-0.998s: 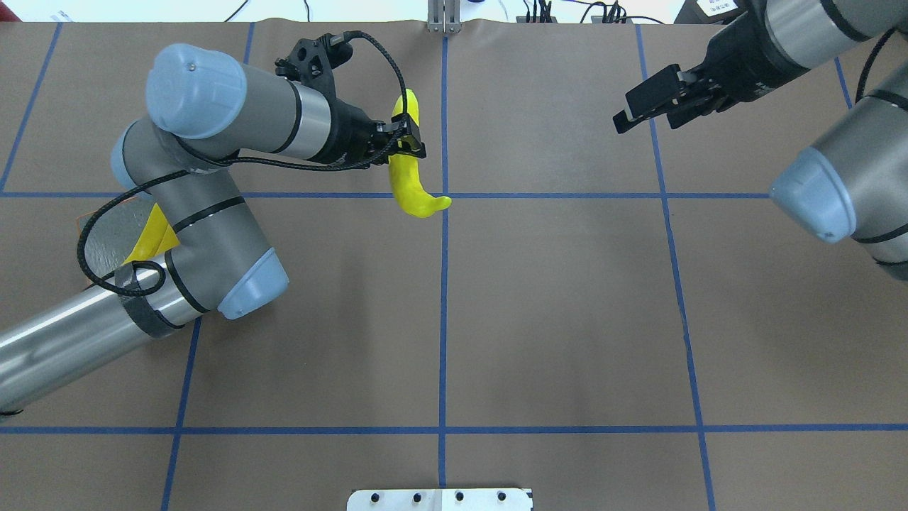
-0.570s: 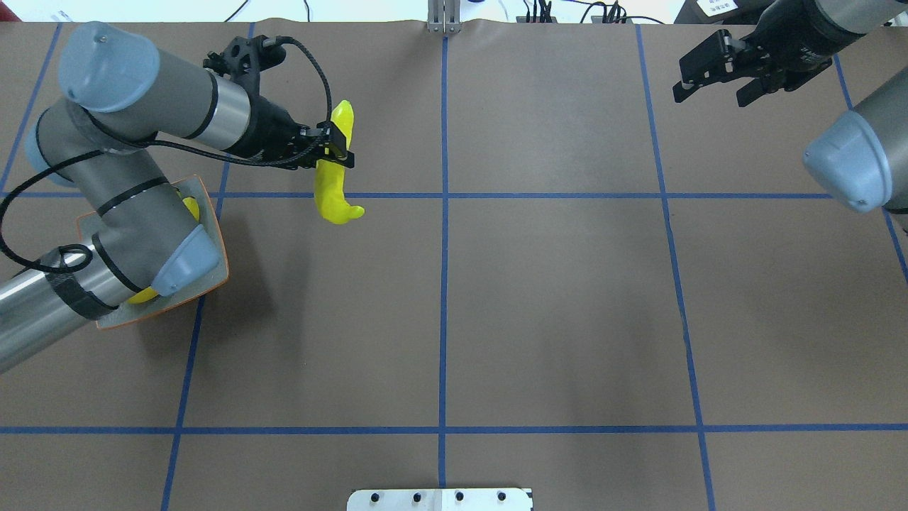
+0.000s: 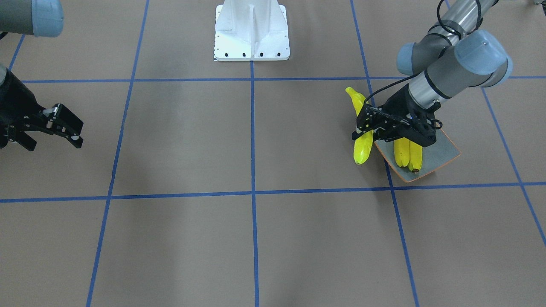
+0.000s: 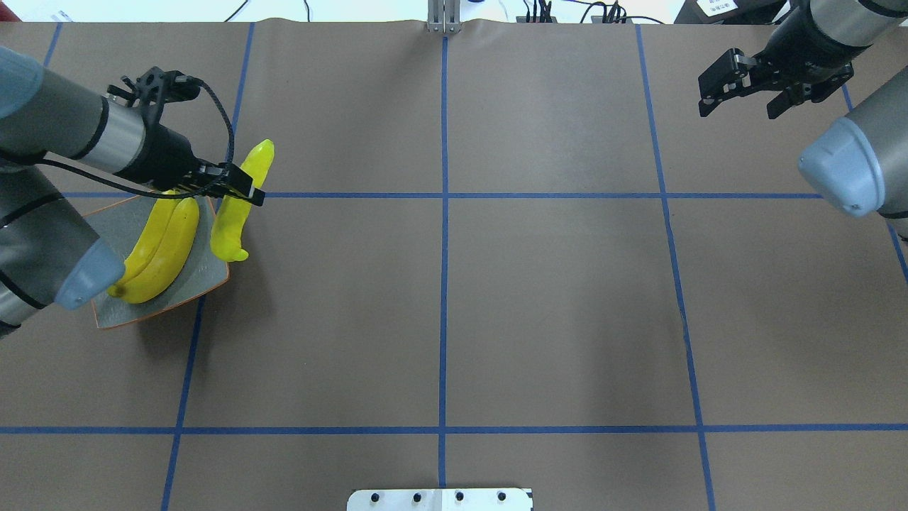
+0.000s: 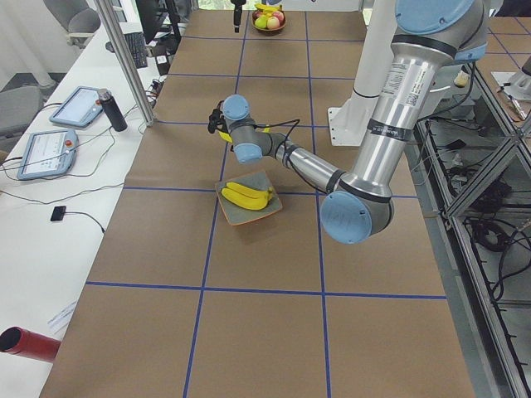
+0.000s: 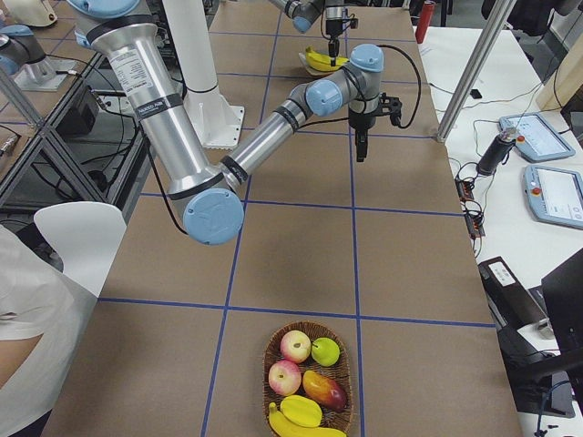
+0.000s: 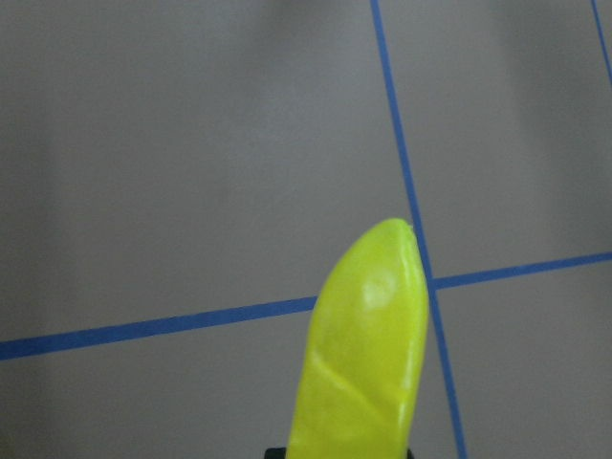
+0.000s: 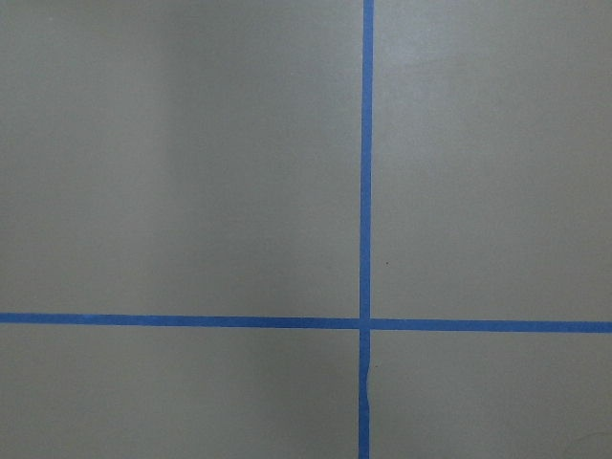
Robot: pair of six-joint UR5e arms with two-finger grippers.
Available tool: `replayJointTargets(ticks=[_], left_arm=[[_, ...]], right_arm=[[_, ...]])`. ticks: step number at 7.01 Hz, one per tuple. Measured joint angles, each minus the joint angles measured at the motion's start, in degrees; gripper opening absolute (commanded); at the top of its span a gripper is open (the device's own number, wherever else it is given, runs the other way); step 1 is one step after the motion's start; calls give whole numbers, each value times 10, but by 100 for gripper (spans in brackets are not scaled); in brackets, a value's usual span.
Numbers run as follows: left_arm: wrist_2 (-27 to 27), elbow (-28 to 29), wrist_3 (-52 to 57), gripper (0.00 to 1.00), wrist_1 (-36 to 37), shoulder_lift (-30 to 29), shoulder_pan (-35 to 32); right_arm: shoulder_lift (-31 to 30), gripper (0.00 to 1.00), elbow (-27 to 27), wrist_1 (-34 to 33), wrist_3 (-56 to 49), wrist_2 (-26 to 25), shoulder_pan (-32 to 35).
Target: Transfer all bananas from basket to plate
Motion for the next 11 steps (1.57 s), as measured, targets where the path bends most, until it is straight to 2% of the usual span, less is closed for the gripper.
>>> replayJointTargets(ticks=[2, 4, 6, 11], left_arm=[[-68, 22, 111, 0, 1, 37, -74], [-85, 71, 214, 0, 2, 56, -109], [-85, 92, 236, 0, -3, 69, -121], [-83, 102, 233, 0, -3, 83, -118]], right_arm=[[-2, 100, 0, -1, 2, -13, -5], [-3, 100, 0, -1, 6, -19, -11], [-4, 100, -2, -1, 7, -24, -15], [-7, 100, -2, 2, 8, -26, -23]])
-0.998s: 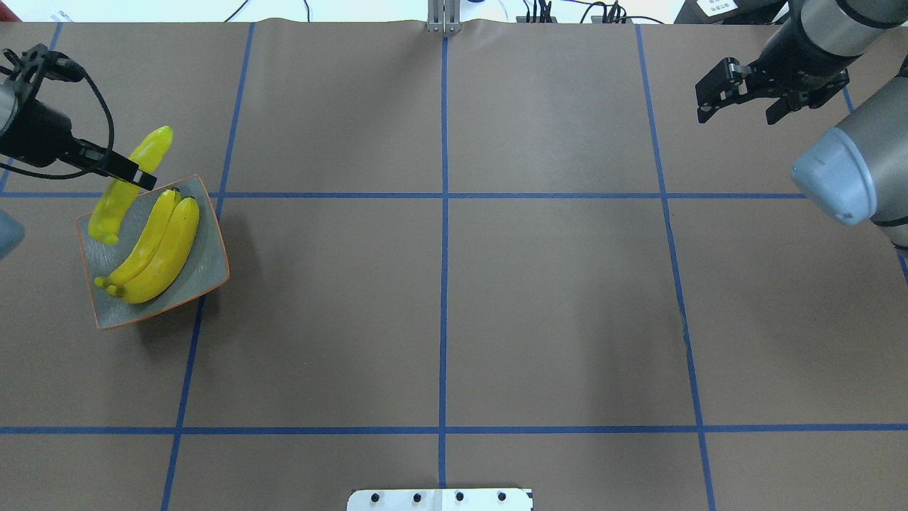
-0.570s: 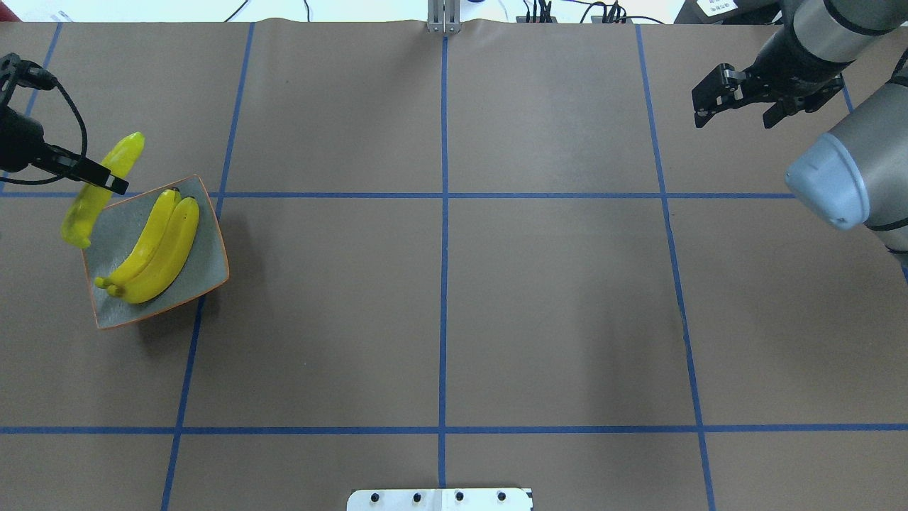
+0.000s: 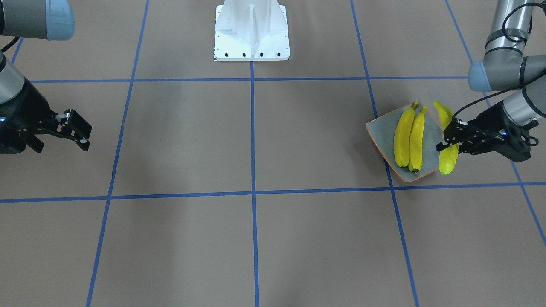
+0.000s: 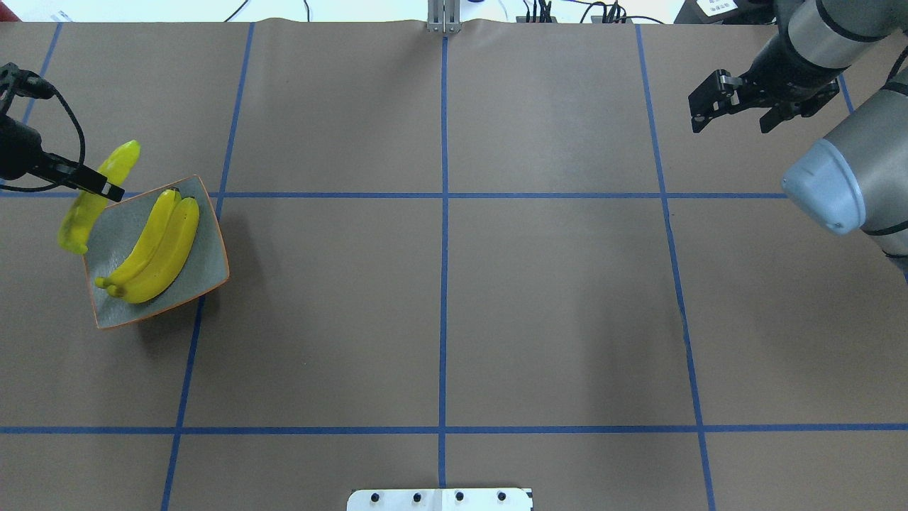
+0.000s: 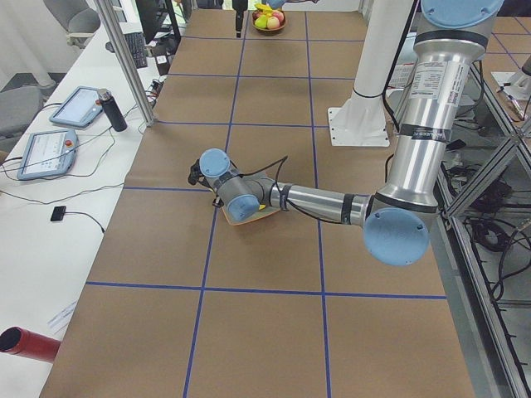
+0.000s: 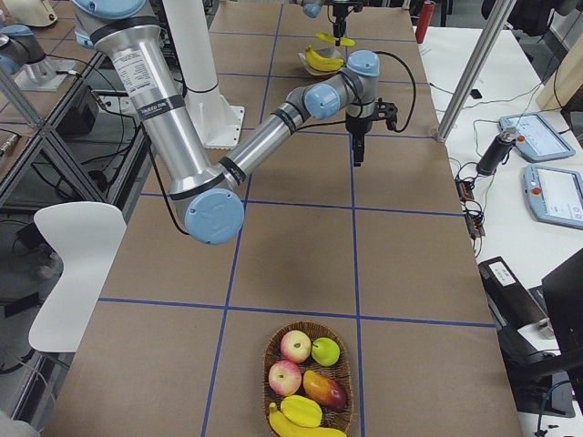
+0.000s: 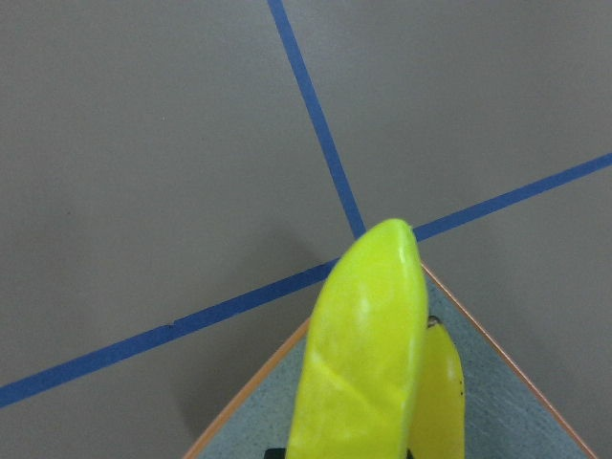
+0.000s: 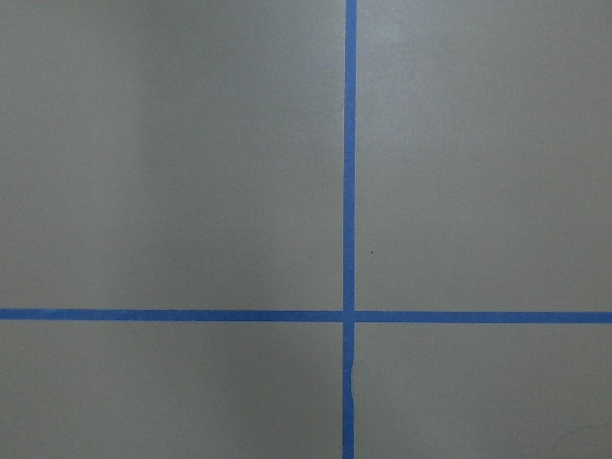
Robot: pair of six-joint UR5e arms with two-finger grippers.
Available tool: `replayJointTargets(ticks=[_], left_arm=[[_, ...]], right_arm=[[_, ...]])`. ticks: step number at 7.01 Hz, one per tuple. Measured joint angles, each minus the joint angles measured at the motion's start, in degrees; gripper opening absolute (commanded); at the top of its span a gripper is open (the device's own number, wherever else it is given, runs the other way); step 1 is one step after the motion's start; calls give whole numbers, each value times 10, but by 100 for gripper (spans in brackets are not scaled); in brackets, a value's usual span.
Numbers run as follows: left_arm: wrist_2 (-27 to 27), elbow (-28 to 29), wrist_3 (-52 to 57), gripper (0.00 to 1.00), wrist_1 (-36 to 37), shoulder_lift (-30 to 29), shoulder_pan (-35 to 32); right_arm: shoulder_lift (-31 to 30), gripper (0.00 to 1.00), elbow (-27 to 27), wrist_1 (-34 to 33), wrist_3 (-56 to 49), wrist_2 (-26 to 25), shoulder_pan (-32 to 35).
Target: Transfer all bananas from basket to plate
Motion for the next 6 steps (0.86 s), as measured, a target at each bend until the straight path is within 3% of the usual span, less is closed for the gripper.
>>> replayJointTargets(ticks=[6], left_arm=[[2, 16, -23, 0, 0, 11, 26]], right_arm=[[-5, 100, 1, 1, 0, -1, -4]])
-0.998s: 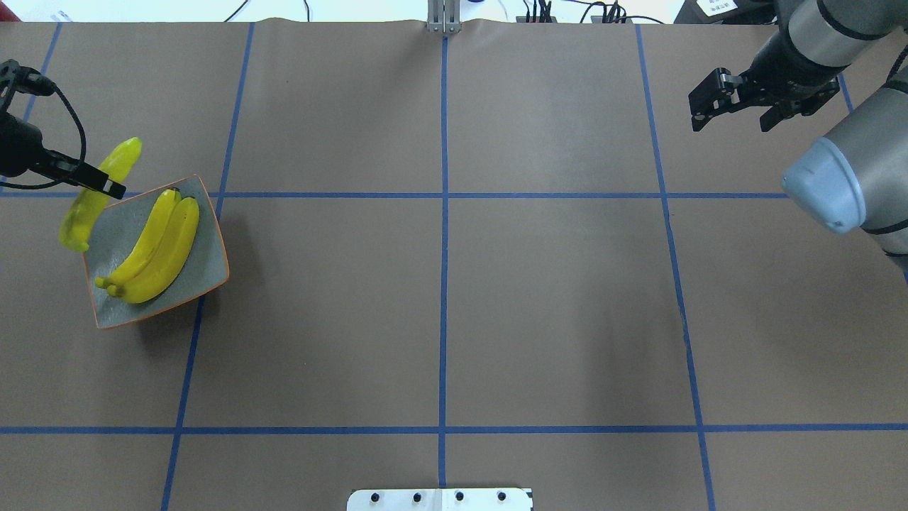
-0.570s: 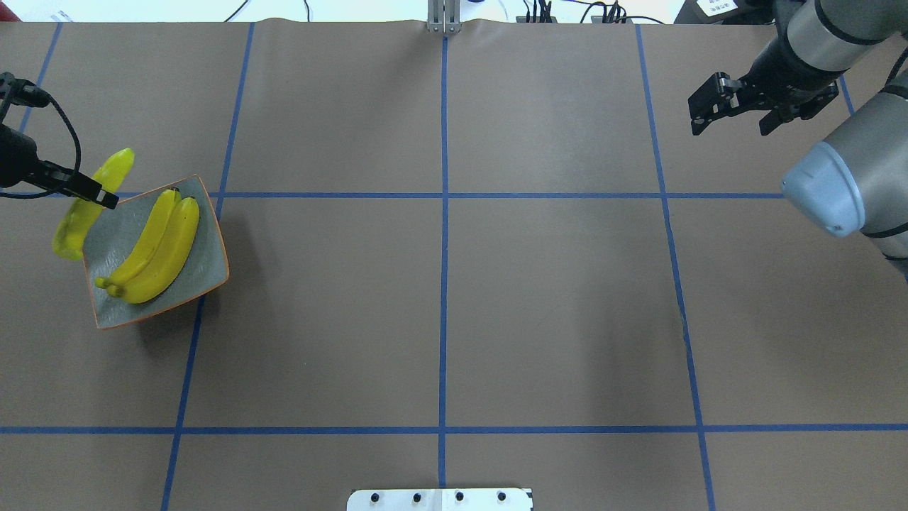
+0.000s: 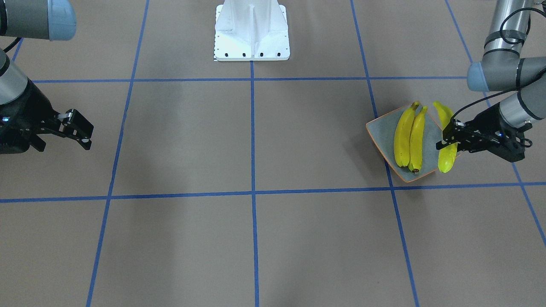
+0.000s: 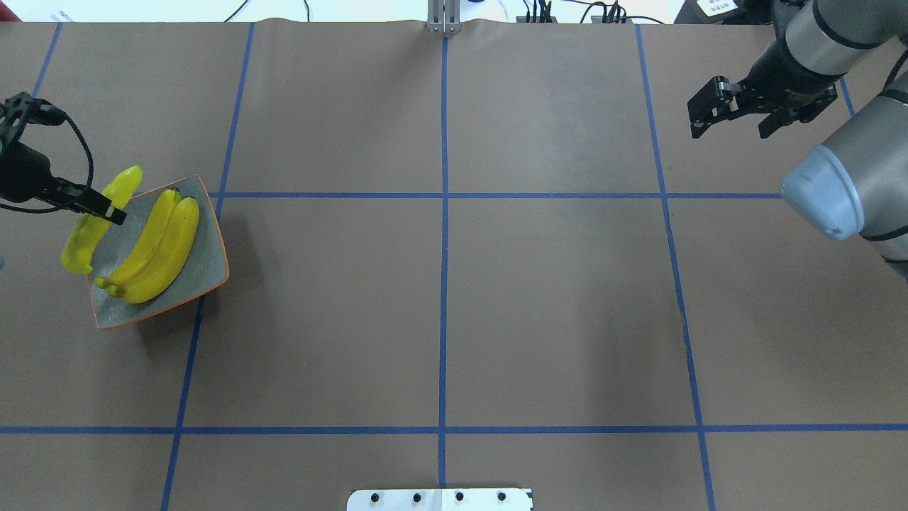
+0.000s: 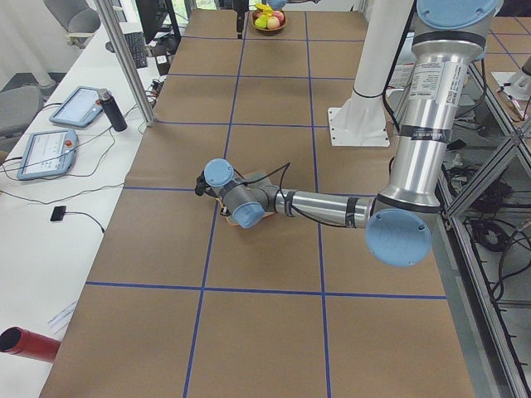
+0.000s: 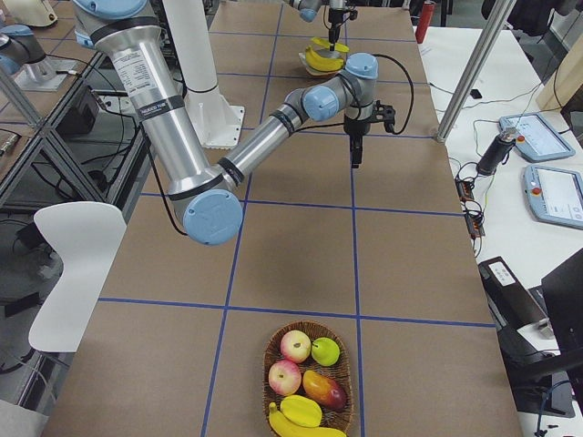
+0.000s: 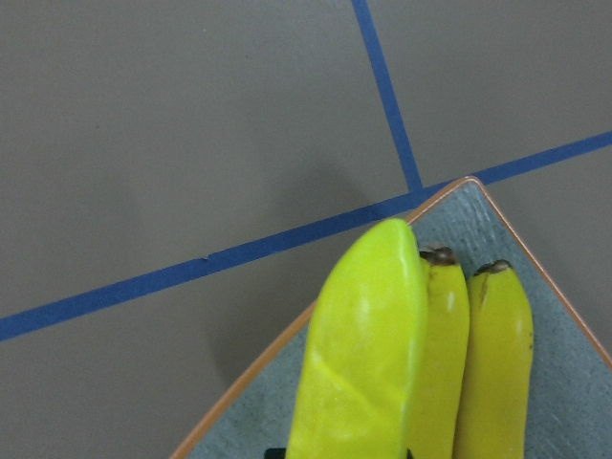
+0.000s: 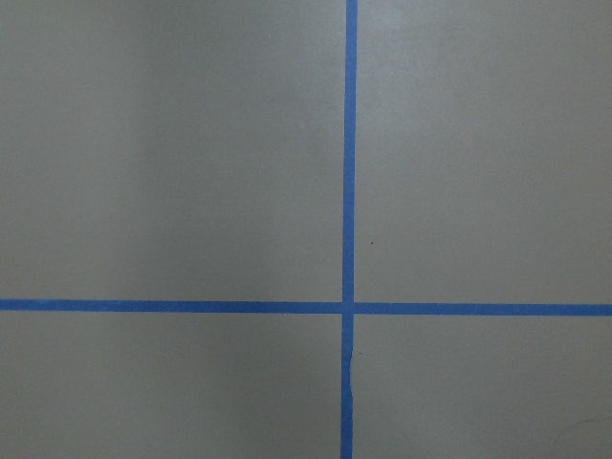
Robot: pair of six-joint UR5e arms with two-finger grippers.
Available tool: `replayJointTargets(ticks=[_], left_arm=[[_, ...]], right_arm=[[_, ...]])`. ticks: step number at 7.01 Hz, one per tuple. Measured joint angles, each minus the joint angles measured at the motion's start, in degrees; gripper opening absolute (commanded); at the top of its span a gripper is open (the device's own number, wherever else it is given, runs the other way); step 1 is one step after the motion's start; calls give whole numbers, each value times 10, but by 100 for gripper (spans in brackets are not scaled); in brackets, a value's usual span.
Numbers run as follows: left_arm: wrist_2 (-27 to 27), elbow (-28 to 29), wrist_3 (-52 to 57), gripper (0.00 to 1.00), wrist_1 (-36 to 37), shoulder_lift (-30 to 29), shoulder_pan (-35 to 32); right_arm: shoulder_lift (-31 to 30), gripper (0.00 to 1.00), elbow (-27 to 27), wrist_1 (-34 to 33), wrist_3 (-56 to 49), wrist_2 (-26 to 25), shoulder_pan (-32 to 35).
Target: Transfer all bananas from basket to plate
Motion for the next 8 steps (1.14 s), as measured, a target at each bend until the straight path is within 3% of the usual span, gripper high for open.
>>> replayJointTargets(ticks=[2, 3, 4, 5, 8], left_arm=[[1, 2, -12, 0, -1, 0, 7], [1, 3, -13, 12, -1, 0, 8], [1, 3, -14, 89, -1, -1, 8], [1, 3, -13, 100, -1, -1, 8], [1, -7, -11, 100, -2, -4, 7]], right_arm=[[0, 100, 0, 0, 0, -1, 0], [0, 100, 0, 0, 0, -2, -1], [0, 100, 0, 0, 0, -2, -1], [0, 100, 0, 0, 0, -2, -1], [-2, 100, 0, 0, -2, -2, 0]])
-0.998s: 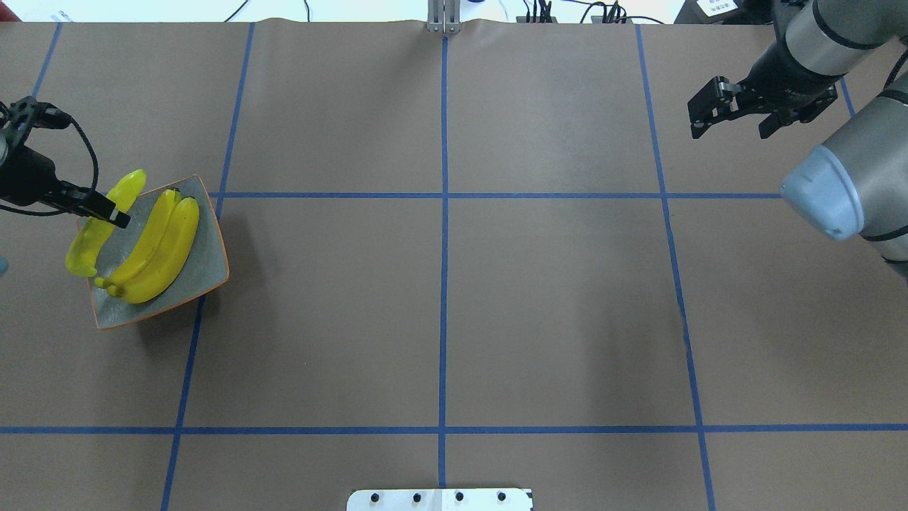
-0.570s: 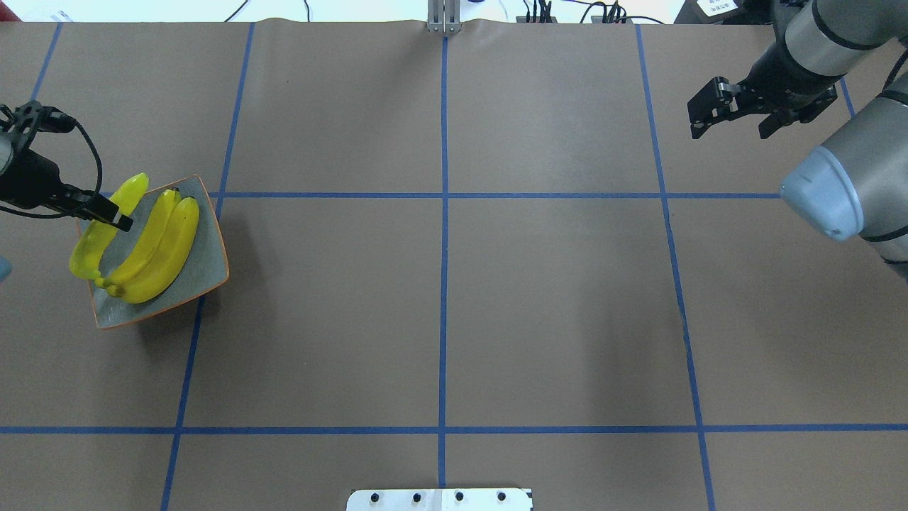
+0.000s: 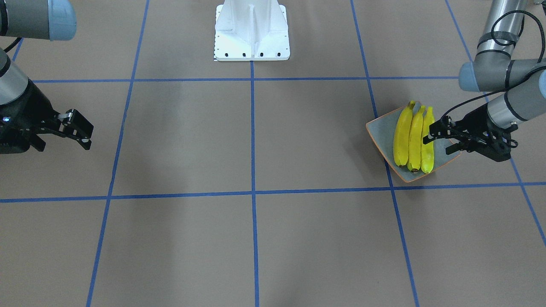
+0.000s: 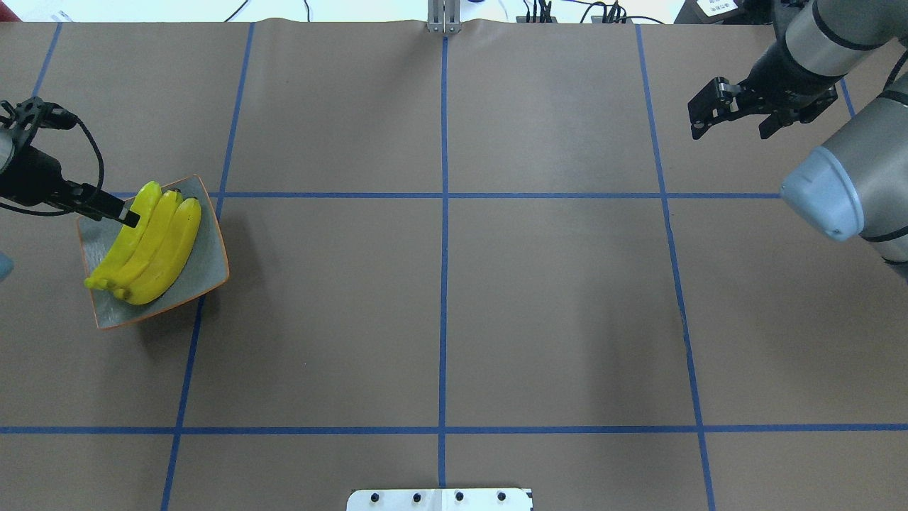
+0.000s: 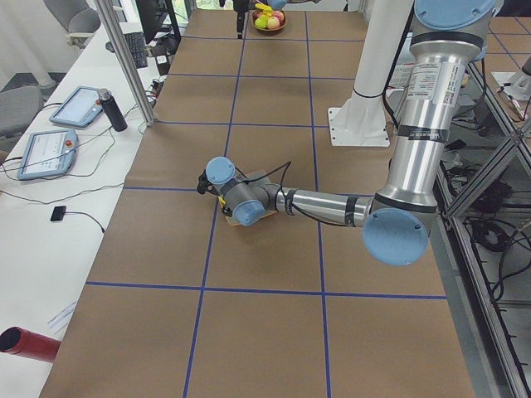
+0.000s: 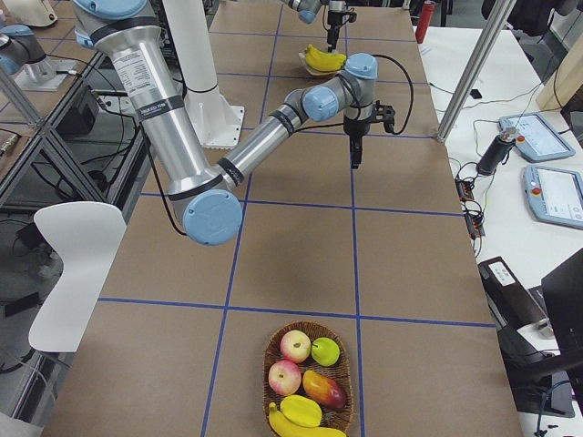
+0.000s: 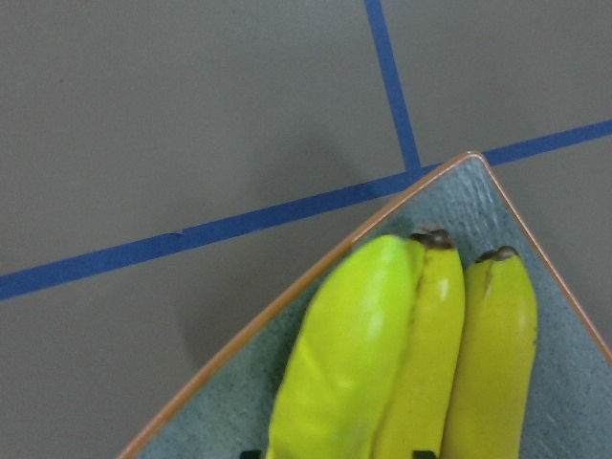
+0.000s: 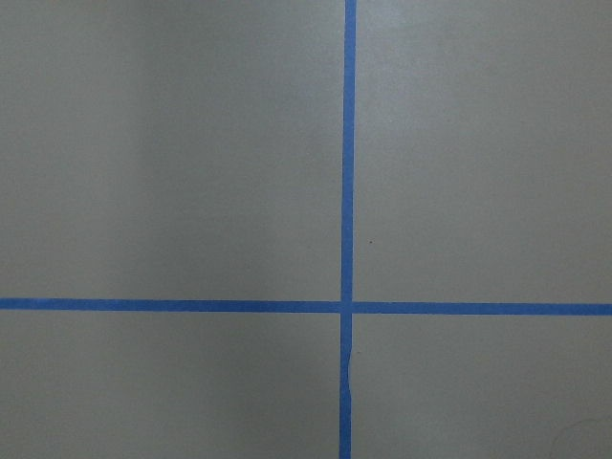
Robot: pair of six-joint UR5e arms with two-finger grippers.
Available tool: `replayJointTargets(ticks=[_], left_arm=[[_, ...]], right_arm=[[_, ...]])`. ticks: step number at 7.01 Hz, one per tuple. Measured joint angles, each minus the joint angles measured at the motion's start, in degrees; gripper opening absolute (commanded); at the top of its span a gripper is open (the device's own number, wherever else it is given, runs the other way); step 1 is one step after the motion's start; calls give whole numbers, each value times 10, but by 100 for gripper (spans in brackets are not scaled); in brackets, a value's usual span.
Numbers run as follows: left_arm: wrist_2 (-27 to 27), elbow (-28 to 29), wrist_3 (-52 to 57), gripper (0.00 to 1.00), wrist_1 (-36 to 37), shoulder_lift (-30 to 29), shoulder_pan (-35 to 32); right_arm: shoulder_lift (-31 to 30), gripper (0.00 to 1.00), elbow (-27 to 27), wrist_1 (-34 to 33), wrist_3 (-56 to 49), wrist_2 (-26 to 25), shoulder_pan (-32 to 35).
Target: Transfer all bananas from basket to plate
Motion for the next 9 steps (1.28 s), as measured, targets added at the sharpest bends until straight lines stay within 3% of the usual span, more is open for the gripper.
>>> replayJointTargets(ticks=[2, 4, 6, 9], left_arm=[[-3, -8, -2, 100, 9, -16, -12], [-4, -10, -3, 100, 65, -68, -37], [-1, -10, -3, 100, 120, -118, -45], [2, -12, -7, 100, 138, -140, -44]], right_arm=[[-10, 100, -1, 0, -16, 0, 4], [-39, 100, -6, -3, -102, 0, 40], [-99, 100, -29, -1, -272, 0, 121], [-163, 100, -116, 1, -531, 5, 275]])
